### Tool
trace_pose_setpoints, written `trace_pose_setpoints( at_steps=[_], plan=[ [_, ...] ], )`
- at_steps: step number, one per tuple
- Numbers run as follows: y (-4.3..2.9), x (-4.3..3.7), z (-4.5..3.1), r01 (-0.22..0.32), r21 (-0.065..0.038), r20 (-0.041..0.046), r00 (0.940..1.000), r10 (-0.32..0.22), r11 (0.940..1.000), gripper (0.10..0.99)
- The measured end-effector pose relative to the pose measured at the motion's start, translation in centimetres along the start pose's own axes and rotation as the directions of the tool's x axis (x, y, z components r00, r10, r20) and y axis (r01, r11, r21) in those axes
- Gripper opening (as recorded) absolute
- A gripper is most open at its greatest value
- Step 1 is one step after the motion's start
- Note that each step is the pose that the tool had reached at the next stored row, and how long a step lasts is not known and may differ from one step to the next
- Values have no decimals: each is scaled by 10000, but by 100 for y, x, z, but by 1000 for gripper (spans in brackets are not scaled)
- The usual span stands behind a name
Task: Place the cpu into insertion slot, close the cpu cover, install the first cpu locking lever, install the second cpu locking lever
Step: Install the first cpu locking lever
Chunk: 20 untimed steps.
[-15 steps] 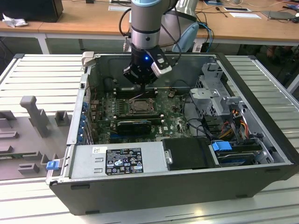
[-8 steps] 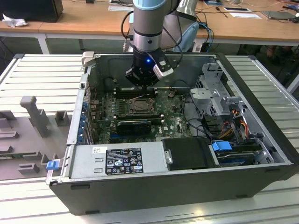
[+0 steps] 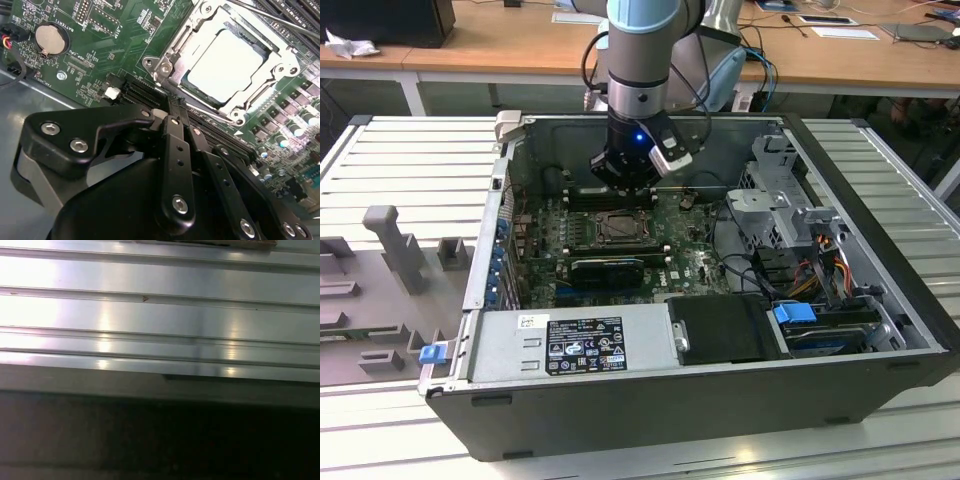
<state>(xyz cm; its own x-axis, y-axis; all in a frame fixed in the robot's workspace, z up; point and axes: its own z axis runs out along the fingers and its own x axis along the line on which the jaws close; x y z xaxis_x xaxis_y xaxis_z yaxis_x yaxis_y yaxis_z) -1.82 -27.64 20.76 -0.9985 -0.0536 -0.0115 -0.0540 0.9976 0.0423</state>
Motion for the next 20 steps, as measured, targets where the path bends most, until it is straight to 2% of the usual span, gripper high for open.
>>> trace_pose_setpoints(
  at_steps=[5, 9, 16, 20],
  plan=[
    [-1, -7, 25, 2, 4, 0, 10000, -2, 10000, 106],
    [-3, -11, 36, 3, 64, -4, 10000, -3, 10000, 106],
    [-4, -11, 43, 3, 105, -9, 10000, -3, 9999, 106],
    [-6, -15, 74, 2, 97, -11, 10000, -2, 10000, 106]
  ],
)
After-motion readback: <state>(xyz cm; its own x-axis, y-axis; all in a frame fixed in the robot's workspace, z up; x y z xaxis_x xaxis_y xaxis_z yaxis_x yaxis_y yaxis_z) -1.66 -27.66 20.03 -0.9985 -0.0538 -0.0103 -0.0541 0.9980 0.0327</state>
